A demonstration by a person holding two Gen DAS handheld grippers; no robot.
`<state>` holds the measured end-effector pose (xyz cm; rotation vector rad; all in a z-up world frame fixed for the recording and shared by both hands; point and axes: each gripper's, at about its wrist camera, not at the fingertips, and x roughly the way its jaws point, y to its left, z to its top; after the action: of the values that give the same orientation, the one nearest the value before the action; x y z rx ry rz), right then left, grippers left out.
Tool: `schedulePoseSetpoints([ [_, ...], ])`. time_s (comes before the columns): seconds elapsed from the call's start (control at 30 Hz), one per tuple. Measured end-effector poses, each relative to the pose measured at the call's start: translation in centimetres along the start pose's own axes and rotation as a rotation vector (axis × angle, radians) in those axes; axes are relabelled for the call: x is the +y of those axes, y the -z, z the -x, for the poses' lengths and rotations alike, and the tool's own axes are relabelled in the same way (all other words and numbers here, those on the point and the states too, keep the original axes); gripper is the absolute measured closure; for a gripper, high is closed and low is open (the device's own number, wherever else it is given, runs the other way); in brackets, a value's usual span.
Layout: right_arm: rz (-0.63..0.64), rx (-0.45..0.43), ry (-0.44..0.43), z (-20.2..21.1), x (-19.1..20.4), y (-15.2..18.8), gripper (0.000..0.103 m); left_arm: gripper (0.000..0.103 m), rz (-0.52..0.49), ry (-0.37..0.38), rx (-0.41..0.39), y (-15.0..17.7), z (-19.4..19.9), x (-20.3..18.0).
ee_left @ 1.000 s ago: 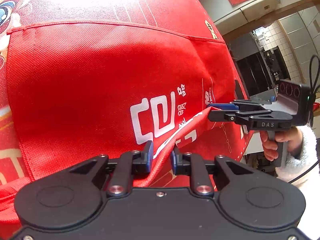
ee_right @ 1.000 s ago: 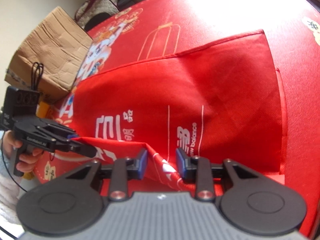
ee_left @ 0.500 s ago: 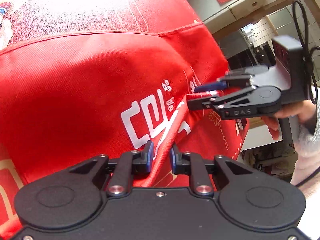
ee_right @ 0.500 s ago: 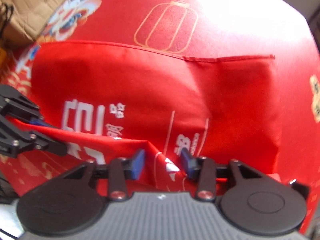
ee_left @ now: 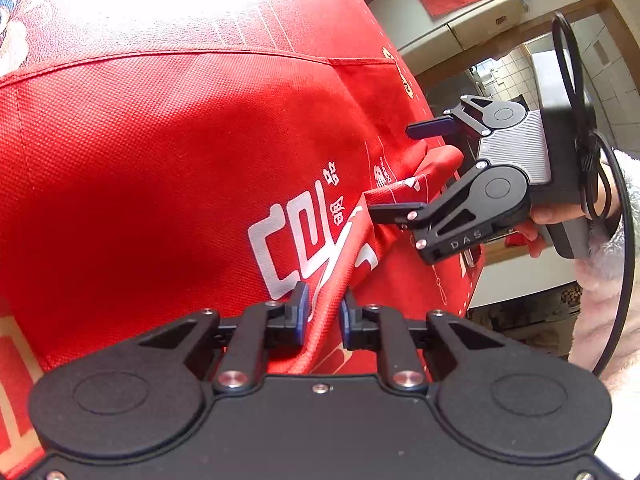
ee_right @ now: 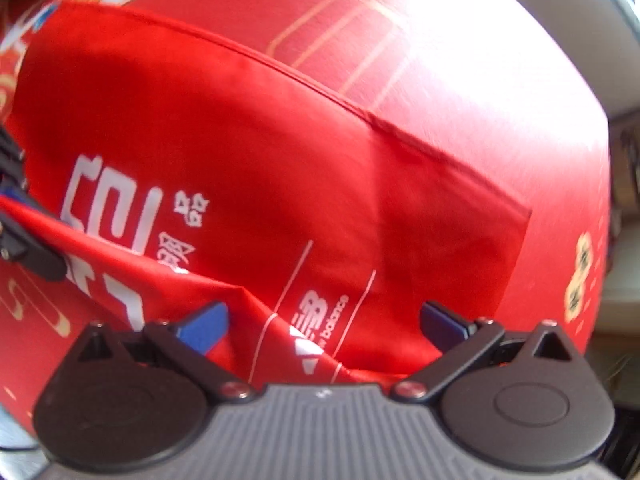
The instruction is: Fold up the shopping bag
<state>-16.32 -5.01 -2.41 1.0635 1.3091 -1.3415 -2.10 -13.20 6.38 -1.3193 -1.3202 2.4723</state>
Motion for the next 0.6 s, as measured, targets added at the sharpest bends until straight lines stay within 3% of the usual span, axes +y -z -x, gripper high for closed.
schedulePoseSetpoints([
  [0.1, -0.057, 0.035, -0.128, -3.1, -1.4, -0.2, 0.001, 0.085, 0.005, -0.004, -0.006, 0.0, 0.1, 0.0],
  [0.2, -0.061, 0.035, -0.190, -5.5, -1.4, -0.2, 0.001, 0.085, 0.001, -0.020, -0.007, 0.0, 0.3, -0.3],
  [0.37, 0.001, 0.033, -0.155, -7.9, 0.8, -0.7, 0.001, 0.085, -0.053, -0.079, -0.024, 0.2, 0.5, -1.5],
  [0.43, 0.016, 0.029, -0.143, -8.9, 1.6, -0.8, 0.001, 0.085, -0.121, -0.146, -0.059, 0.8, 0.4, -2.9],
  [0.53, 0.025, 0.015, -0.147, -10.6, 2.3, -0.7, 0.001, 0.073, -0.257, -0.303, -0.144, 2.2, 1.0, -5.7],
  [0.6, 0.029, 0.004, -0.149, -11.7, 2.8, -0.6, 0.001, 0.073, -0.291, -0.314, -0.205, 3.2, 2.1, -6.7],
])
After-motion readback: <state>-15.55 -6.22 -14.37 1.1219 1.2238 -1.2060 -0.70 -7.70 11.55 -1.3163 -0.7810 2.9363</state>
